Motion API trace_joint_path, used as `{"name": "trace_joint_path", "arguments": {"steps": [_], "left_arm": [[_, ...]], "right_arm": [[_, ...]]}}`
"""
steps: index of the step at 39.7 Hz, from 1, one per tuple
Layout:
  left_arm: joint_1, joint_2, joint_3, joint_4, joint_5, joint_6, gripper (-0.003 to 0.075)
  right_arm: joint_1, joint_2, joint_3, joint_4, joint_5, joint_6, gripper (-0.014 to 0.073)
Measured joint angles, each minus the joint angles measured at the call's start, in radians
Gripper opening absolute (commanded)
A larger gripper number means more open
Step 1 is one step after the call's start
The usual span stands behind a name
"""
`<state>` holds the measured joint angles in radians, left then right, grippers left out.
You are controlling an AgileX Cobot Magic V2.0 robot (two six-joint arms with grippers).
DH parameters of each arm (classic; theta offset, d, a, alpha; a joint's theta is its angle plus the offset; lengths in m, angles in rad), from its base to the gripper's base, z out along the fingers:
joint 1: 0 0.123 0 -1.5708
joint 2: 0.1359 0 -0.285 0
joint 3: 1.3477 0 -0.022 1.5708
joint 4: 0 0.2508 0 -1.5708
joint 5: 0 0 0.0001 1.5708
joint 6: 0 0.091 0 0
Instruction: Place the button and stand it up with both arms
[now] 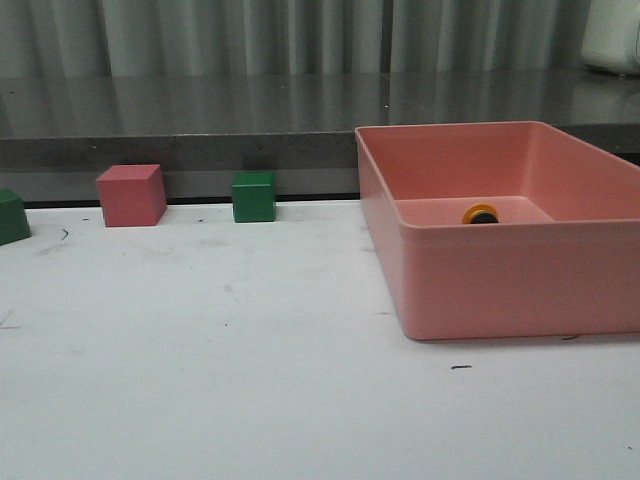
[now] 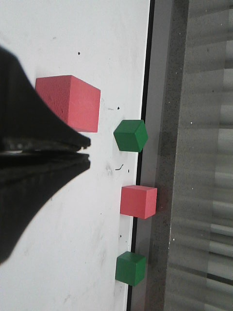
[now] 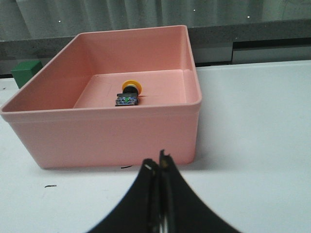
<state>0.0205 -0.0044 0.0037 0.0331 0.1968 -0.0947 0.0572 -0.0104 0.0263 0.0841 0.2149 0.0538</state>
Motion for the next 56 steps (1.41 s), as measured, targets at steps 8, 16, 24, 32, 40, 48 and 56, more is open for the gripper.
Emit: {"name": "trace_joint_path", "arguments": {"steps": [8, 16, 24, 32, 40, 48, 56], "left_arm": [[0.0, 0.0, 0.0, 0.0, 0.0, 0.0, -0.002], [0.0, 0.0, 0.0, 0.0, 0.0, 0.0, -0.002], [0.0, 0.0, 0.0, 0.0, 0.0, 0.0, -0.002], [0.0, 0.0, 0.0, 0.0, 0.0, 0.0, -0.002], [0.0, 0.0, 0.0, 0.0, -0.006, 0.0, -0.002], [0.0, 0.0, 0.0, -0.008, -0.089, 0.0, -0.002], [0.0, 0.0, -0.018, -0.089, -0.262, 0.0, -0.002]], "right_arm": [[0.0, 0.0, 0.0, 0.0, 0.0, 0.0, -0.0071], [0.0, 0.0, 0.0, 0.0, 0.0, 0.0, -0.0071], [0.0, 0.0, 0.0, 0.0, 0.0, 0.0, -0.0071], [0.0, 0.0, 0.0, 0.0, 0.0, 0.0, -0.0071], [0.0, 0.0, 0.0, 0.0, 0.0, 0.0, -0.0071], [0.0, 0.0, 0.0, 0.004, -0.016, 0.0, -0.0071], [0.0, 0.0, -0.009, 0.006, -0.052, 0.0, -0.0069]]}}
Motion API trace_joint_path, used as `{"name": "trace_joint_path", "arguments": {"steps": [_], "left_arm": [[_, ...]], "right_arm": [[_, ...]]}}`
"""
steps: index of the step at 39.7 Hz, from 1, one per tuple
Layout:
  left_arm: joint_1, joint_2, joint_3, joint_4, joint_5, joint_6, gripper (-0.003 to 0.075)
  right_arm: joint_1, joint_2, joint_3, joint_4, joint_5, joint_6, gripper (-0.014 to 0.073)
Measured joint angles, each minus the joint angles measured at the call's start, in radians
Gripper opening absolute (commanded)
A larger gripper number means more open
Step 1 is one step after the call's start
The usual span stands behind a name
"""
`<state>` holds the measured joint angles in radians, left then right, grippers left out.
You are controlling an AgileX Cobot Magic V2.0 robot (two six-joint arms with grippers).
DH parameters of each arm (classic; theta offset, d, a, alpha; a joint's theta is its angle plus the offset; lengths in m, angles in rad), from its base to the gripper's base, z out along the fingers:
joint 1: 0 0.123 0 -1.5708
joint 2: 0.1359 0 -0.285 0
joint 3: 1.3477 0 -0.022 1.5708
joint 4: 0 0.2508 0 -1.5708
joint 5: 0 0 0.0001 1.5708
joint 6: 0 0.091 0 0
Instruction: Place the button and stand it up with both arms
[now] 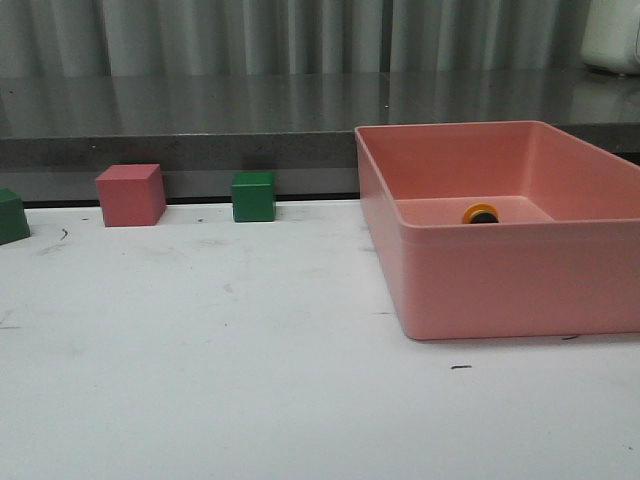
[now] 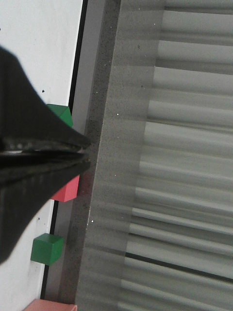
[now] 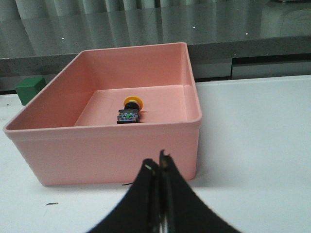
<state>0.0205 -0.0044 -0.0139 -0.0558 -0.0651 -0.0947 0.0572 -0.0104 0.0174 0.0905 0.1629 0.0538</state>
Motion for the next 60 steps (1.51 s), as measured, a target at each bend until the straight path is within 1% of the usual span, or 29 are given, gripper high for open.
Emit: {"name": "trace_joint_path", "arguments": {"steps": [3, 5, 10, 16, 19, 24, 29, 31, 33, 35, 37, 39, 41, 43, 44, 45, 46, 48, 50, 60], "left_arm": [[0.0, 0.0, -0.056, -0.001, 0.045, 0.0, -0.002], [0.0, 0.0, -0.117, 0.03, 0.092, 0.0, -0.002], [0.0, 0.057, -0.258, 0.107, 0.188, 0.0, -0.002], [0.0, 0.226, -0.383, 0.163, 0.312, 0.0, -0.002], [0.0, 0.312, -0.415, 0.178, 0.36, 0.0, -0.002], [0.0, 0.408, -0.442, 0.182, 0.379, 0.0, -0.002], [0.0, 0.429, -0.448, 0.184, 0.365, 0.0, -0.0015], [0.0, 0.429, -0.448, 0.184, 0.355, 0.0, 0.0014], [0.0, 0.429, -0.448, 0.184, 0.348, 0.0, 0.0076], [0.0, 0.429, -0.448, 0.184, 0.344, 0.0, 0.0185], [0.0, 0.429, -0.448, 0.184, 0.342, 0.0, 0.0311], [0.0, 0.429, -0.448, 0.184, 0.342, 0.0, 0.0474], [0.0, 0.429, -0.448, 0.182, 0.342, 0.0, 0.0599], [0.0, 0.429, -0.448, 0.178, 0.34, 0.0, 0.0689], [0.0, 0.429, -0.448, 0.173, 0.34, 0.0, 0.0709], [0.0, 0.429, -0.448, 0.172, 0.34, 0.0, 0.0697], [0.0, 0.429, -0.448, 0.171, 0.34, 0.0, 0.0685], [0.0, 0.429, -0.448, 0.168, 0.338, 0.0, 0.0671], [0.0, 0.429, -0.448, 0.167, 0.337, 0.0, 0.067], [0.0, 0.429, -0.448, 0.165, 0.337, 0.0, 0.067]], "right_arm": [[0.0, 0.0, -0.047, -0.002, 0.009, 0.0, -0.0069], [0.0, 0.0, -0.095, -0.007, 0.026, 0.0, -0.0065], [0.0, 0.035, -0.251, -0.016, 0.123, 0.0, -0.006], [0.0, 0.23, -0.426, -0.023, 0.244, 0.0, -0.006], [0.0, 0.347, -0.492, -0.023, 0.252, 0.0, -0.006], [0.0, 0.473, -0.551, -0.024, 0.25, 0.0, -0.006], [0.0, 0.515, -0.563, -0.024, 0.238, 0.0, -0.006], [0.0, 0.517, -0.565, -0.024, 0.236, 0.0, -0.0058], [0.0, 0.517, -0.565, -0.024, 0.232, 0.0, -0.0041], [0.0, 0.517, -0.565, -0.024, 0.228, 0.0, 0.0005], [0.0, 0.517, -0.565, -0.024, 0.226, 0.0, 0.0106], [0.0, 0.517, -0.567, -0.024, 0.224, 0.0, 0.0234], [0.0, 0.517, -0.569, -0.024, 0.219, 0.0, 0.0399], [0.0, 0.517, -0.569, -0.024, 0.22, 0.0, 0.0526], [0.0, 0.517, -0.569, -0.024, 0.22, 0.0, 0.0572], [0.0, 0.517, -0.569, -0.024, 0.22, 0.0, 0.0624], [0.0, 0.517, -0.569, -0.024, 0.22, 0.0, 0.0657], [0.0, 0.517, -0.569, -0.024, 0.22, 0.0, 0.0652], [0.0, 0.517, -0.569, -0.024, 0.22, 0.0, 0.0641], [0.0, 0.538, -0.574, -0.024, 0.205, 0.0, 0.0641]]}}
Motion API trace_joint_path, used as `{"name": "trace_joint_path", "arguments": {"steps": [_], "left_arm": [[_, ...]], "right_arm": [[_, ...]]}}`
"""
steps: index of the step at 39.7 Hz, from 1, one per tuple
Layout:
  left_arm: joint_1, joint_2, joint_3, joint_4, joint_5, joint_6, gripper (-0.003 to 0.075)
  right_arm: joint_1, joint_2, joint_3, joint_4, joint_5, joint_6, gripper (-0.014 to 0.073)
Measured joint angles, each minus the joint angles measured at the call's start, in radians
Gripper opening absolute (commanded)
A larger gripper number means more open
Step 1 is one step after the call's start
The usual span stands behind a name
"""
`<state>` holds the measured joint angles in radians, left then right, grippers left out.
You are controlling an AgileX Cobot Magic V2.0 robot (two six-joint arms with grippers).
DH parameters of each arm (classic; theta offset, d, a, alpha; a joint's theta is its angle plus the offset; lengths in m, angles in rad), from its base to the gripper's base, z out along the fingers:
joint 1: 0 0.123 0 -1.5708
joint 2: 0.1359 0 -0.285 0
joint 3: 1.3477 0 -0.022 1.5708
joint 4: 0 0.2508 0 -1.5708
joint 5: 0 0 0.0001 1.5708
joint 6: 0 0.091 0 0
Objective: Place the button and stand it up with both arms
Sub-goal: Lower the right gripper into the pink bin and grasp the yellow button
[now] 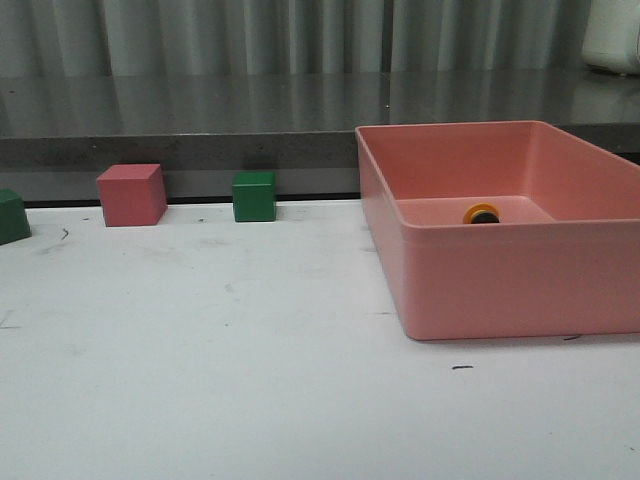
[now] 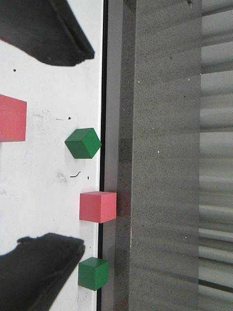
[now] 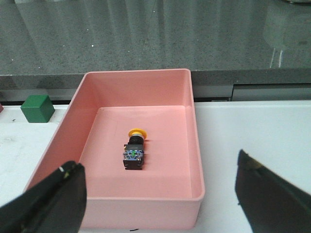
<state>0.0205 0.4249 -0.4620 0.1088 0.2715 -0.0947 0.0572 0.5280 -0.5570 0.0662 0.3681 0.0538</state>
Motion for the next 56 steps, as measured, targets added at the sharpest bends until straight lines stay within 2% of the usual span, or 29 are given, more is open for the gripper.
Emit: {"name": "trace_joint_path", "arguments": {"steps": [13, 22, 27, 34, 40, 45, 56], "left_arm": [[0.0, 0.0, 0.0, 0.0, -0.002, 0.0, 0.067], [0.0, 0.0, 0.0, 0.0, -0.002, 0.0, 0.067], [0.0, 0.0, 0.0, 0.0, -0.002, 0.0, 0.067], [0.0, 0.0, 0.0, 0.0, -0.002, 0.0, 0.067], [0.0, 0.0, 0.0, 0.0, -0.002, 0.0, 0.067], [0.0, 0.0, 0.0, 0.0, -0.002, 0.0, 0.067], [0.0, 0.0, 0.0, 0.0, -0.002, 0.0, 0.067]], "right_arm": [[0.0, 0.317, -0.15, 0.01, -0.043, 0.0, 0.0641], [0.062, 0.616, -0.32, 0.018, -0.052, 0.0, 0.0641], [0.093, 0.787, -0.457, 0.018, 0.03, 0.0, 0.0641], [0.1, 1.014, -0.677, 0.02, 0.218, 0.0, 0.0641], [0.1, 1.171, -0.83, 0.02, 0.35, 0.046, 0.0641], [0.1, 1.266, -0.906, 0.018, 0.399, 0.104, 0.0641], [0.1, 1.442, -1.002, 0.015, 0.409, 0.132, 0.0641]]}}
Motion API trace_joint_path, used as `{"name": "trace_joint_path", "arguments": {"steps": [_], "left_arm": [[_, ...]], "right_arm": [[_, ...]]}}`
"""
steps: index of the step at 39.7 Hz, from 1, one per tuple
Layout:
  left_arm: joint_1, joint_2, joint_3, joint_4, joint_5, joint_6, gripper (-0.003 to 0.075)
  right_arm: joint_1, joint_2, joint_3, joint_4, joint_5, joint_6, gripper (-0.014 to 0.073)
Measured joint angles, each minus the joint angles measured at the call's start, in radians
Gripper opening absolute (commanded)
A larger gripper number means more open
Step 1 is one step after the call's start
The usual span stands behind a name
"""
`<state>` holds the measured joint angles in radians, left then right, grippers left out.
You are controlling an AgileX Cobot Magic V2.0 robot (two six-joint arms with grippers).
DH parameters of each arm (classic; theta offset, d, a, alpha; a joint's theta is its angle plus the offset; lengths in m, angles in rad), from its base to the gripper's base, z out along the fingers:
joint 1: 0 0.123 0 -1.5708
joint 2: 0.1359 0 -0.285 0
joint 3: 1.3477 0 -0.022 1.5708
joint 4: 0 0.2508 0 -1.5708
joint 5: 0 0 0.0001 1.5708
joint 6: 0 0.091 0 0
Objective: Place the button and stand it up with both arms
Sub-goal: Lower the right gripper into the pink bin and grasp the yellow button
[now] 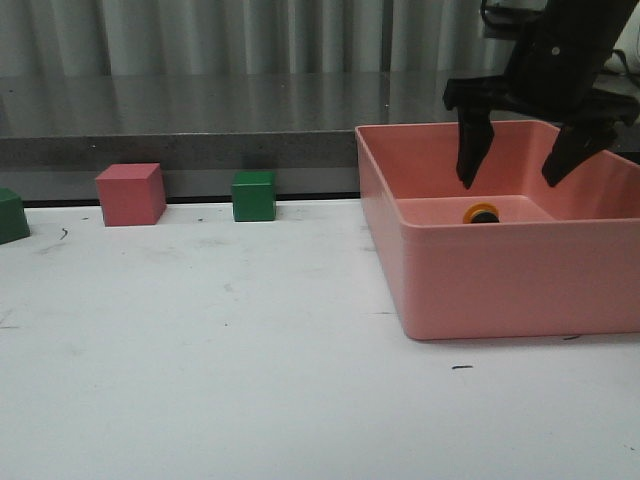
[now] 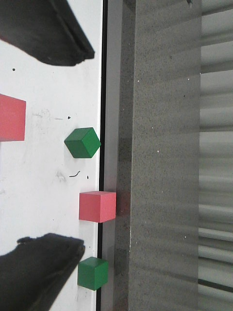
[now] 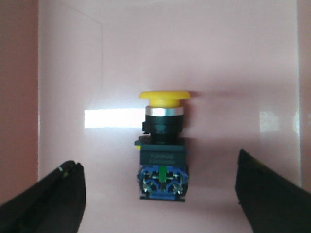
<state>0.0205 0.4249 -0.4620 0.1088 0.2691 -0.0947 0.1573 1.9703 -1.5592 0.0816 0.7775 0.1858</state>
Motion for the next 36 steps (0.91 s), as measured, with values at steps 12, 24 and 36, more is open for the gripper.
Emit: {"name": "trace_joint_path", "arguments": {"steps": [12, 24, 36], "left_arm": [[0.0, 0.0, 0.0, 0.0, 0.0, 0.0, 0.067], [0.0, 0.0, 0.0, 0.0, 0.0, 0.0, 0.067], [0.0, 0.0, 0.0, 0.0, 0.0, 0.0, 0.067]], "right_arm": [[0.0, 0.155, -0.055, 0.0, 0.0, 0.003, 0.064], [0.0, 0.169, -0.06, -0.004, 0.005, 0.006, 0.0304], [0.0, 0.157, -0.128, -0.004, 0.11, 0.006, 0.0242]]}}
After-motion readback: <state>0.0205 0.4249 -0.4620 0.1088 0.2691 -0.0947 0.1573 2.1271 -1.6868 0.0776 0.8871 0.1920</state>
